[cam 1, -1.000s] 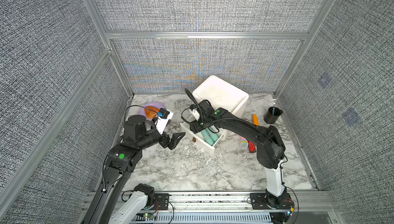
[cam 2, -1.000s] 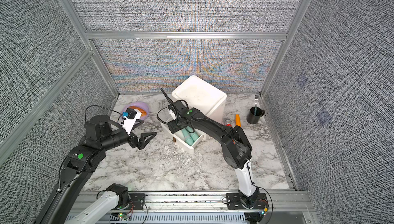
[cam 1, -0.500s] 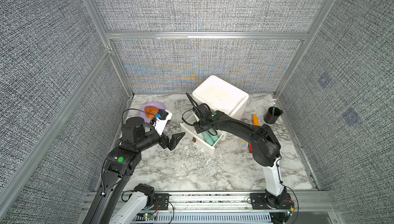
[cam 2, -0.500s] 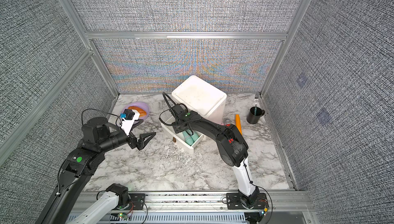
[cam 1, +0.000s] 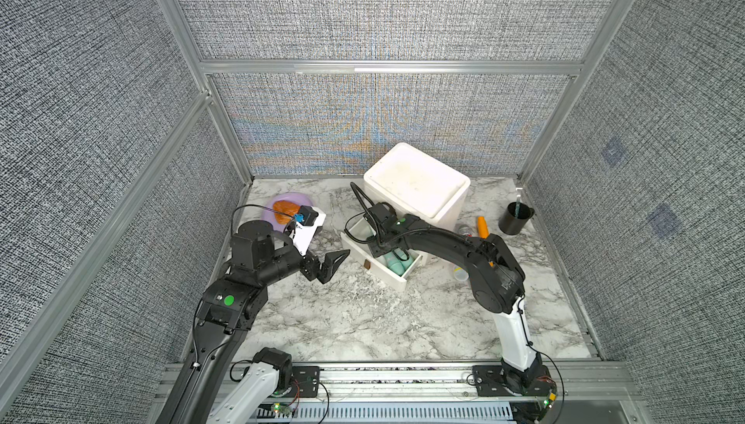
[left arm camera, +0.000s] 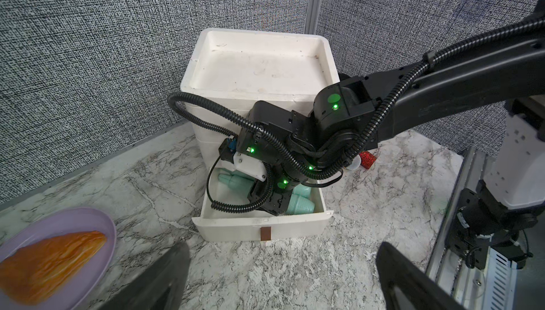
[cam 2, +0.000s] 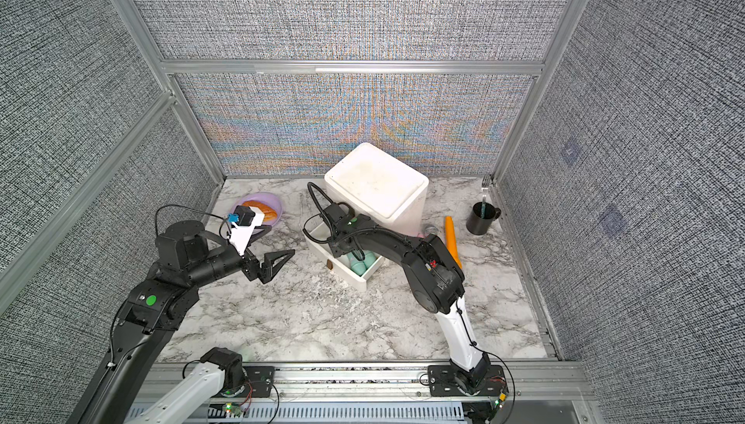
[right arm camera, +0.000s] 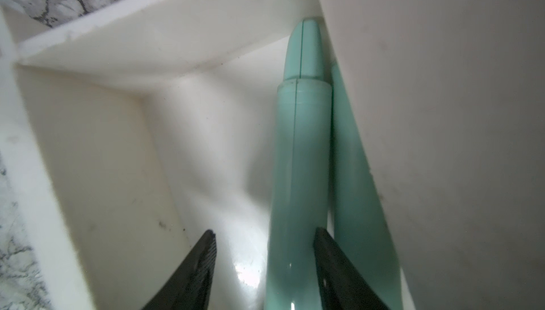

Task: Take the microphone out of the drawer
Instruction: Pick up the microphone from the drawer.

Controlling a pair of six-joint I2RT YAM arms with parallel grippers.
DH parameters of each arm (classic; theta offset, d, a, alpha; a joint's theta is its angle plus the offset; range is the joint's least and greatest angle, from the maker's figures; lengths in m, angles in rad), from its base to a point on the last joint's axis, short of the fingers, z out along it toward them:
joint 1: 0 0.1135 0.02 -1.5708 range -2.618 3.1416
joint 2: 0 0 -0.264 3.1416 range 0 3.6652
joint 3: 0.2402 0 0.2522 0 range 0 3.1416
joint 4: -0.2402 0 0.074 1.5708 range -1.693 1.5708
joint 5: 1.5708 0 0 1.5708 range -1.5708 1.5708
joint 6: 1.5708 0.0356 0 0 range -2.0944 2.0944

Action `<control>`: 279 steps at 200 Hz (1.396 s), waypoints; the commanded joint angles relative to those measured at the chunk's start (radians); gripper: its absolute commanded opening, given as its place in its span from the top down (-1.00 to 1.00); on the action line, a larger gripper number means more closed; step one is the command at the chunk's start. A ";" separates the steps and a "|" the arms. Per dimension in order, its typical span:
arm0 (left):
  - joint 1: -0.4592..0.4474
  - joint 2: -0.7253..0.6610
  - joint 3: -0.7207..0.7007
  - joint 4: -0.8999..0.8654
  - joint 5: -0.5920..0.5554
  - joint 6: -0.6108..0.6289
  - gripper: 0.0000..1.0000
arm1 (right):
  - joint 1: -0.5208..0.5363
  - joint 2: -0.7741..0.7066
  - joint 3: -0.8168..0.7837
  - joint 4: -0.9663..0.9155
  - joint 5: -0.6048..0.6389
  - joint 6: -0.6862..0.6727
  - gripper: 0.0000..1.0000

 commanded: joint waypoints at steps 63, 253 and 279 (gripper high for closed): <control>0.012 0.013 0.001 0.041 0.043 -0.011 -1.00 | -0.003 0.043 -0.020 0.001 0.009 0.009 -0.20; 0.041 0.025 0.000 0.063 0.082 -0.025 -1.00 | -0.002 0.035 0.010 0.006 -0.015 -0.047 0.39; 0.041 0.024 -0.002 0.064 0.082 -0.024 -1.00 | -0.002 0.025 0.021 0.000 -0.009 -0.057 0.56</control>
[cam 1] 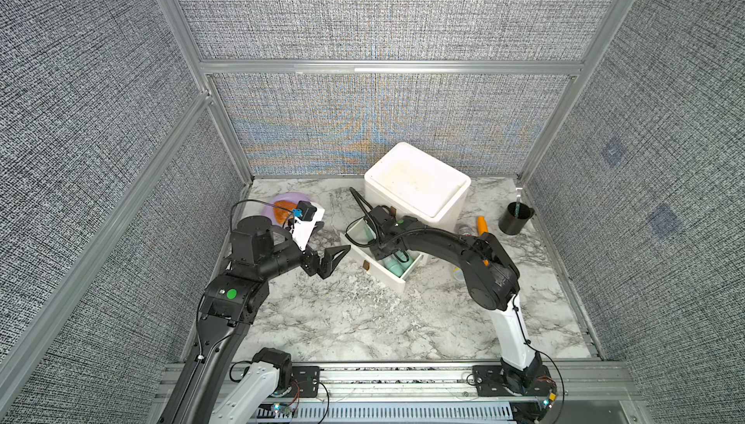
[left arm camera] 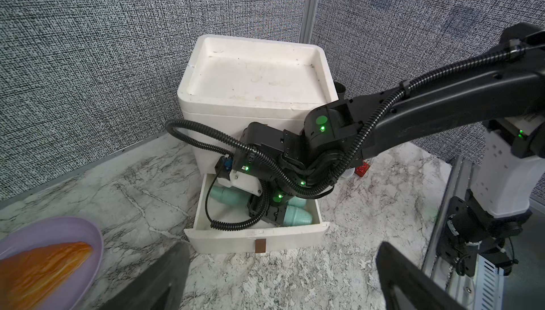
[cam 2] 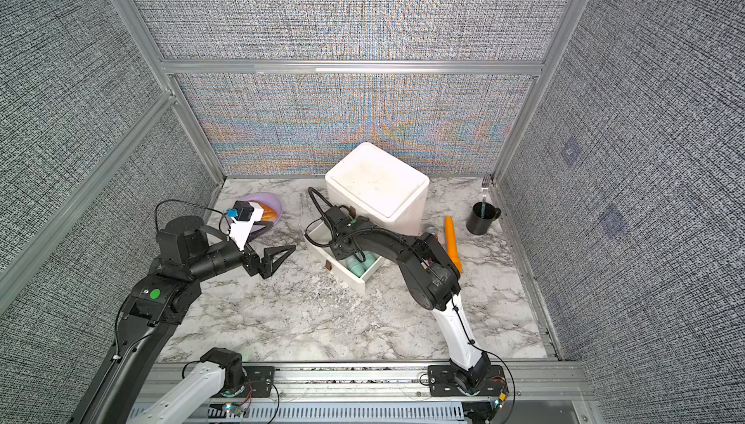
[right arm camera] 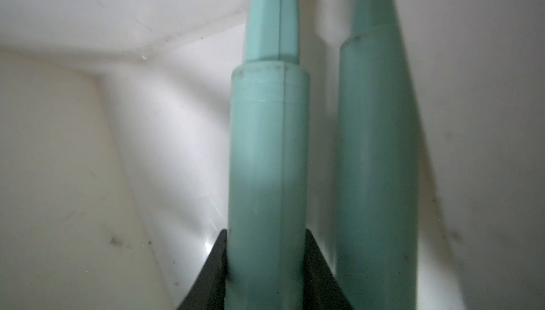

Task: Take the microphone out of the drawer
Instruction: Pick up the microphone from the drawer.

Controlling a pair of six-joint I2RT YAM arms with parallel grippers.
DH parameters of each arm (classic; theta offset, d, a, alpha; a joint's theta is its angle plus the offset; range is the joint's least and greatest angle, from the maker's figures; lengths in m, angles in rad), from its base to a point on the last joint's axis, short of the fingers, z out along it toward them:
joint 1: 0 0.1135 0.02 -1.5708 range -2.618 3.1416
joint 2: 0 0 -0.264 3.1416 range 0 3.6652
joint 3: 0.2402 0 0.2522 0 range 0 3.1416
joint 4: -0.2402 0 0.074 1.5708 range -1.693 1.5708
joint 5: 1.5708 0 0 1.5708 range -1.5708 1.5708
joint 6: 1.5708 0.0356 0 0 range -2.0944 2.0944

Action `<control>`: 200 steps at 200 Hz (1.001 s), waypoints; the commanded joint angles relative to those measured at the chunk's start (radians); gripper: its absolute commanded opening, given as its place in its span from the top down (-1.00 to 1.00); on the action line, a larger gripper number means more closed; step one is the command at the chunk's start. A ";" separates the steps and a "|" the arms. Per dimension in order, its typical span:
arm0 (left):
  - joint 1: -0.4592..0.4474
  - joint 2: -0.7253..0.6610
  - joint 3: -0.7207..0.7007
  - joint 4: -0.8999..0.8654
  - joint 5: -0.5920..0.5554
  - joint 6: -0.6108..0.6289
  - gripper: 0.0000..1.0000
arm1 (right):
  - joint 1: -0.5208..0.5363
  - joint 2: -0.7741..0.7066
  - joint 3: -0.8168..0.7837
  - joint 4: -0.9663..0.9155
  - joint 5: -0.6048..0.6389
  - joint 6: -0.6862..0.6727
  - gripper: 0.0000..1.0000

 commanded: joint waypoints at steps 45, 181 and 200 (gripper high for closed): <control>0.005 -0.003 -0.004 0.026 0.013 -0.006 -1.00 | 0.003 -0.039 0.012 0.032 -0.009 -0.051 1.00; 0.013 -0.006 -0.011 0.039 0.009 -0.013 -1.00 | 0.010 -0.203 -0.058 0.112 -0.125 -0.116 1.00; 0.014 -0.002 -0.007 0.040 0.016 -0.014 -1.00 | 0.016 -0.252 -0.109 0.146 -0.143 -0.116 1.00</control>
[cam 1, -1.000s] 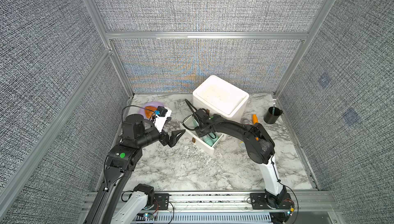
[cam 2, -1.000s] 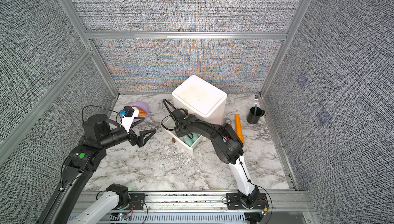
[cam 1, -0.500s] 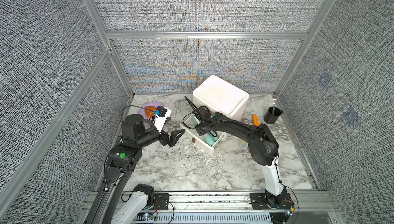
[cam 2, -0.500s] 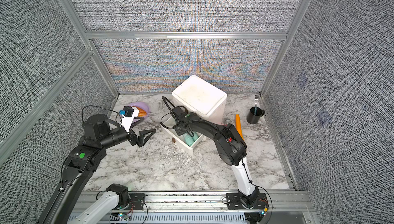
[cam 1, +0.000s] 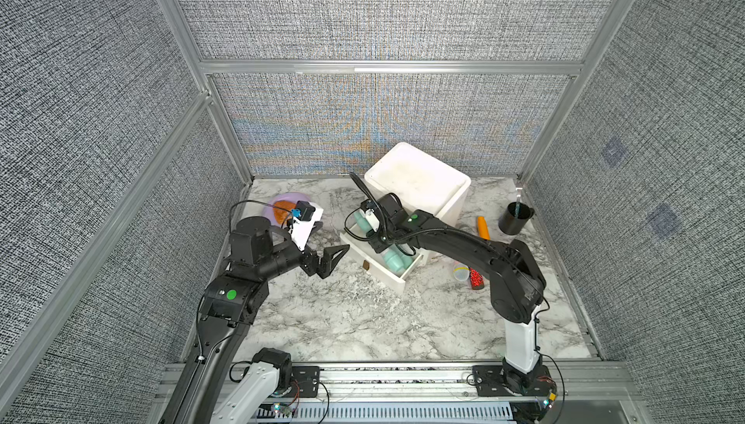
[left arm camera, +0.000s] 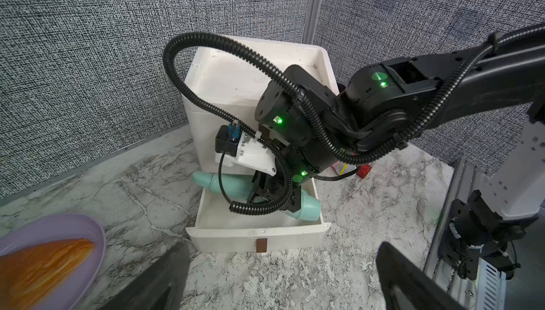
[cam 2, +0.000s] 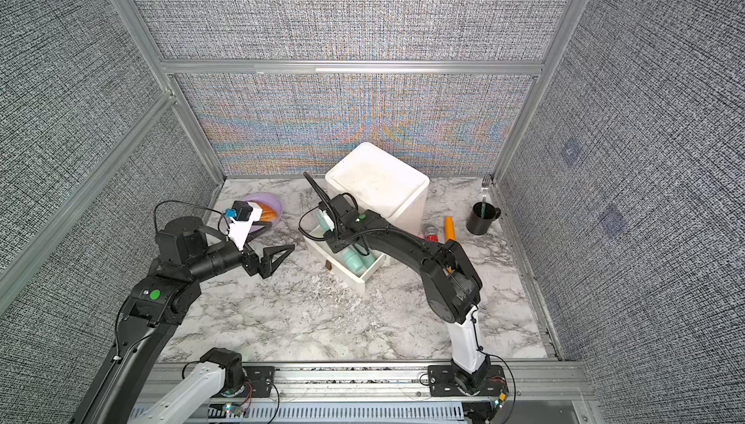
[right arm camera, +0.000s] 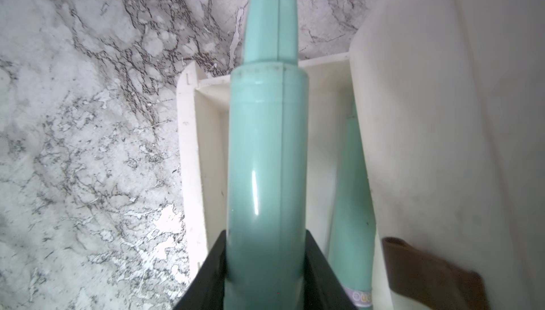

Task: Take the microphone out of the drawer
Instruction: Pick up the microphone from the drawer.

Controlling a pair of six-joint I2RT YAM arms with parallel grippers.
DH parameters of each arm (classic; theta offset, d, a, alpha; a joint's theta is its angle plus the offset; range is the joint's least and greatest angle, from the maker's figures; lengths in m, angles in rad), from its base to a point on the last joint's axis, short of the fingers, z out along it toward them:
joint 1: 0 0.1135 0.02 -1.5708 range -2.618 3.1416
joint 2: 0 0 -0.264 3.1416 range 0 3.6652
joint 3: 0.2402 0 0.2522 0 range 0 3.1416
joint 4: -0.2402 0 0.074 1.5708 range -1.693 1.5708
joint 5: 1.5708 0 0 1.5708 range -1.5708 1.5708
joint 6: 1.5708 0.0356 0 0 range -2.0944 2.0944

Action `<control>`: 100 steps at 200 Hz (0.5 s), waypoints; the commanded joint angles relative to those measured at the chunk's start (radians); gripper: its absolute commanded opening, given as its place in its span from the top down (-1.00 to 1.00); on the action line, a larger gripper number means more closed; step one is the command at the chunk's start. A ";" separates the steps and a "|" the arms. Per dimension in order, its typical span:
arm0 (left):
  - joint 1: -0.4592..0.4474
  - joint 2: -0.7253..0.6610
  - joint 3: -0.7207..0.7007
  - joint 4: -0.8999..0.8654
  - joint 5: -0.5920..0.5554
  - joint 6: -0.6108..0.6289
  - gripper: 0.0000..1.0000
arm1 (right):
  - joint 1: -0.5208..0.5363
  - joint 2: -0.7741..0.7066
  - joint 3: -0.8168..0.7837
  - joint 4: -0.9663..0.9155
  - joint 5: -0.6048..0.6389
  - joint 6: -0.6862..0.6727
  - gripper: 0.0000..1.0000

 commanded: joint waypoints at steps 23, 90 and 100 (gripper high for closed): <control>0.005 -0.001 -0.001 0.033 0.015 -0.006 -1.00 | 0.017 -0.097 -0.098 0.095 -0.051 0.004 1.00; 0.010 -0.001 -0.001 0.036 0.016 -0.004 -1.00 | 0.043 -0.269 -0.330 0.153 -0.077 0.025 1.00; 0.011 -0.003 -0.003 0.037 0.016 -0.005 -1.00 | 0.045 -0.293 -0.368 0.155 -0.078 0.033 1.00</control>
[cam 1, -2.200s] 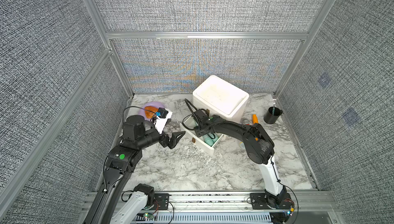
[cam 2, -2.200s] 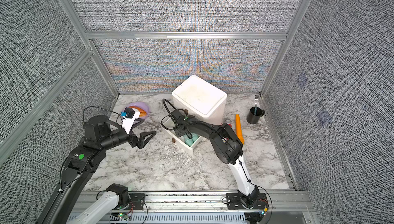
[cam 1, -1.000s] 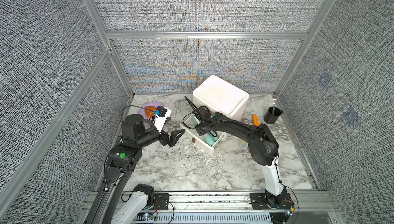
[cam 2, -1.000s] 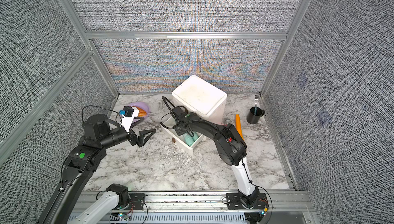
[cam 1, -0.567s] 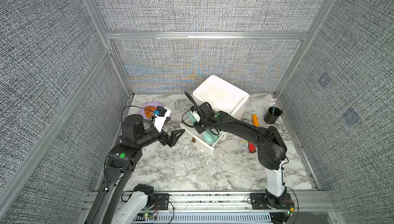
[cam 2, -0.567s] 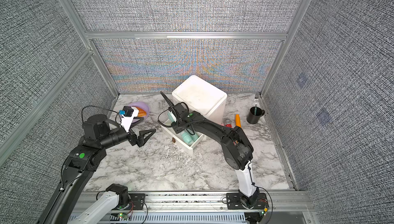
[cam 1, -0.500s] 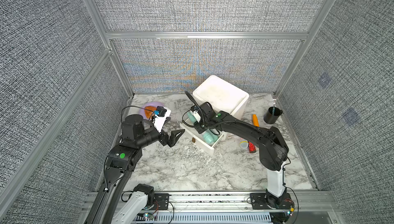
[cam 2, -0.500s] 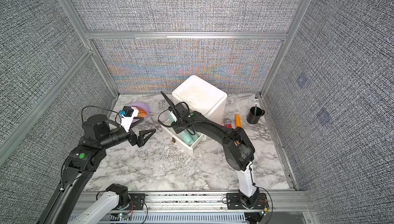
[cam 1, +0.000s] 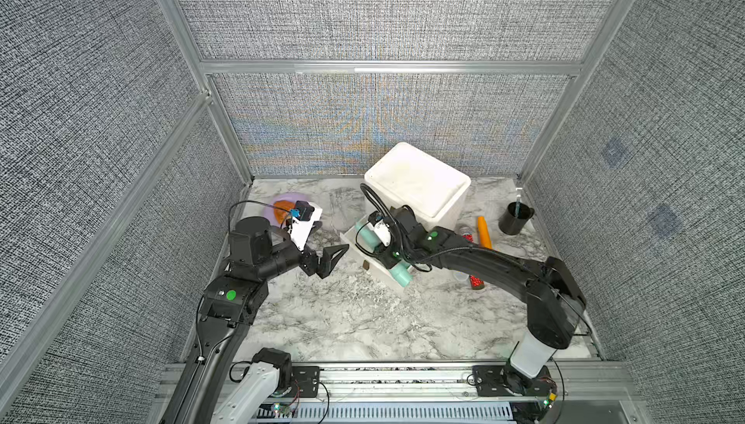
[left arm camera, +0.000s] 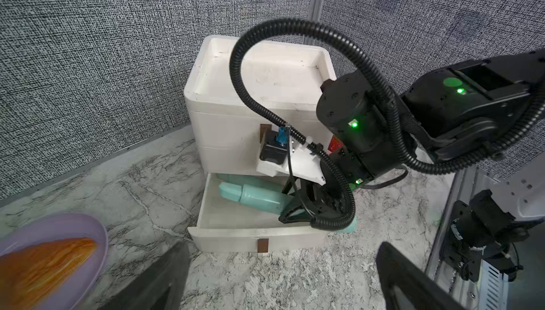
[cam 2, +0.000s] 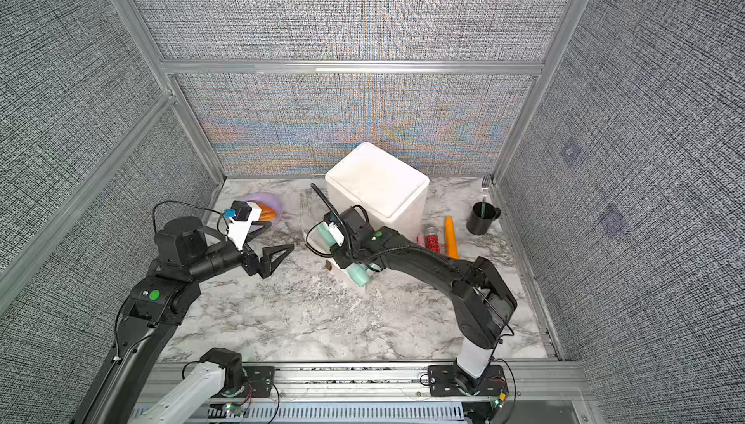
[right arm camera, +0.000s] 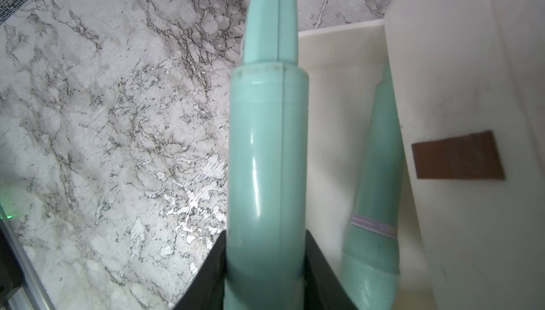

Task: Take the microphone out of the drawer
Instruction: Pick up the microphone from the drawer.

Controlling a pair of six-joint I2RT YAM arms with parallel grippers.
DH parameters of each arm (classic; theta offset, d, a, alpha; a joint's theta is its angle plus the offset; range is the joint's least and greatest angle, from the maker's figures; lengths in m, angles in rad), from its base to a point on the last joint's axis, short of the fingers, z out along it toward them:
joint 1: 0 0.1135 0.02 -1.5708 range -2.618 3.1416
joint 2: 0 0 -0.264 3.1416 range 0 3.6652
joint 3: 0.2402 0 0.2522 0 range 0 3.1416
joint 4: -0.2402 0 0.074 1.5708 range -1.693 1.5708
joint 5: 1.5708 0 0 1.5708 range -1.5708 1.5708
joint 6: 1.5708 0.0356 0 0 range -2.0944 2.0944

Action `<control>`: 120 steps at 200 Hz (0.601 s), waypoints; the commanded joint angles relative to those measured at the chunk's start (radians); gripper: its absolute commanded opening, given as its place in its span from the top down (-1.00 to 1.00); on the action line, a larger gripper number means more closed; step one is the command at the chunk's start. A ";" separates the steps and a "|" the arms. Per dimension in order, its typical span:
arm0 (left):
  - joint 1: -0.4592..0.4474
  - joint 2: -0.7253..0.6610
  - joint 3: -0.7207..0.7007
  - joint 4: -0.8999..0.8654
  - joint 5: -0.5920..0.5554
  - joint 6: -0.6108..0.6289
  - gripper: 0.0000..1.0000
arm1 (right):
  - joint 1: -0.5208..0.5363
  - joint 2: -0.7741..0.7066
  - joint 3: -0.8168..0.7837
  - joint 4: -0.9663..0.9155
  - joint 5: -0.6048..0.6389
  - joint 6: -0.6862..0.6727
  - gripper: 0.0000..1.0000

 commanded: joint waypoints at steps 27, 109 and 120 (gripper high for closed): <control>0.003 -0.003 -0.003 0.039 0.016 -0.004 -1.00 | 0.010 -0.124 -0.181 0.046 -0.001 0.061 1.00; 0.007 -0.029 -0.018 0.063 0.033 -0.001 -1.00 | -0.005 -0.343 -0.419 0.015 0.026 0.235 1.00; 0.007 -0.032 -0.018 0.062 0.035 -0.001 -1.00 | -0.009 -0.358 -0.439 0.001 0.018 0.252 1.00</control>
